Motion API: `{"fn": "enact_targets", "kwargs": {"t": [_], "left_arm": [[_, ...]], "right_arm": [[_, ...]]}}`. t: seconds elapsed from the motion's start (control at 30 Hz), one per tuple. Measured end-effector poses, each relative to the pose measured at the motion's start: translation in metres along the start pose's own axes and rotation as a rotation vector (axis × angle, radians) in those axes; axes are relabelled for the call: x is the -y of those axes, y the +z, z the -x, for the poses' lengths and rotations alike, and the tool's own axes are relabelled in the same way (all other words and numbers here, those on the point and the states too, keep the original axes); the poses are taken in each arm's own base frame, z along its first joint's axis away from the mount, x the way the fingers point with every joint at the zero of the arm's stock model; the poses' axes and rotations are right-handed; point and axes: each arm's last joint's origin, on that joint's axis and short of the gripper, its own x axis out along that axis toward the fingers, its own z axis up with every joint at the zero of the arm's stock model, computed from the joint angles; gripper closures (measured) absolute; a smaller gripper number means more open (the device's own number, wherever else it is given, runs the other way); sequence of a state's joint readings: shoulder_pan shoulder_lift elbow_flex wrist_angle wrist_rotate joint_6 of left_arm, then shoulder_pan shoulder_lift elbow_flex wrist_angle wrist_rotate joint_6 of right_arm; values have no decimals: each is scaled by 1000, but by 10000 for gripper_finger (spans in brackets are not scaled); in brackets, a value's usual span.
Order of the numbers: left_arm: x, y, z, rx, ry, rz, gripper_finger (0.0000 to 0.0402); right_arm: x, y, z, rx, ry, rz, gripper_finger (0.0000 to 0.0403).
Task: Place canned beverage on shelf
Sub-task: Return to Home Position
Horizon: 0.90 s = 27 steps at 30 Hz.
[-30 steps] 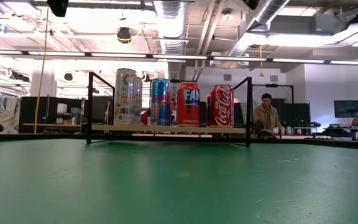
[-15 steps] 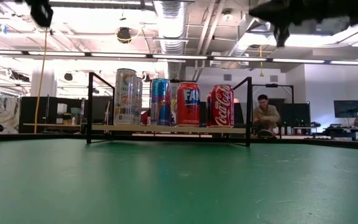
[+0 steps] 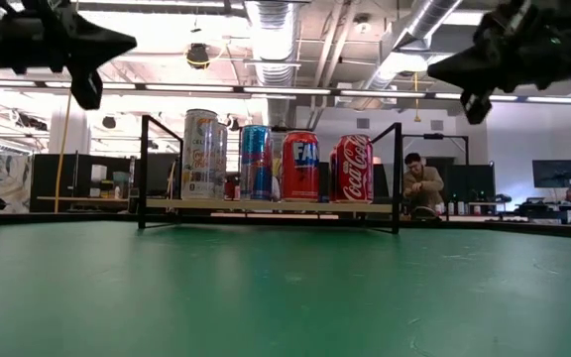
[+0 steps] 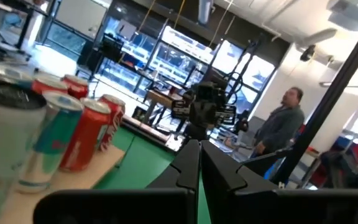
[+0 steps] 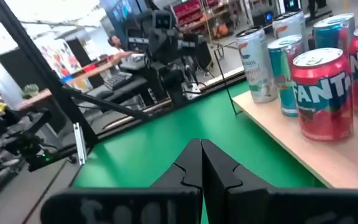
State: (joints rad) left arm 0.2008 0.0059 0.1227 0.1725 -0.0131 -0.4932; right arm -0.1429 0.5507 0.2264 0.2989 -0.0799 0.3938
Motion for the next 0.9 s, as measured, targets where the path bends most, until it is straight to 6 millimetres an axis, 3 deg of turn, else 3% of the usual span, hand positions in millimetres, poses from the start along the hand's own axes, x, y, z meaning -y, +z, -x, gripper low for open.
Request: {"fn": "enact_targets", "kwargs": {"t": [0.37, 0.73, 0.9], "left_arm": [[-13, -25, 0, -11, -12, 61, 401], [-22, -46, 3, -253, 21, -199, 401], [-25, -48, 3, -276, 81, -235, 401]], "right_arm": [[15, -32, 29, 166, 62, -12, 383], [19, -41, 31, 79, 6, 68, 363], [20, -44, 30, 48, -5, 65, 356]]}}
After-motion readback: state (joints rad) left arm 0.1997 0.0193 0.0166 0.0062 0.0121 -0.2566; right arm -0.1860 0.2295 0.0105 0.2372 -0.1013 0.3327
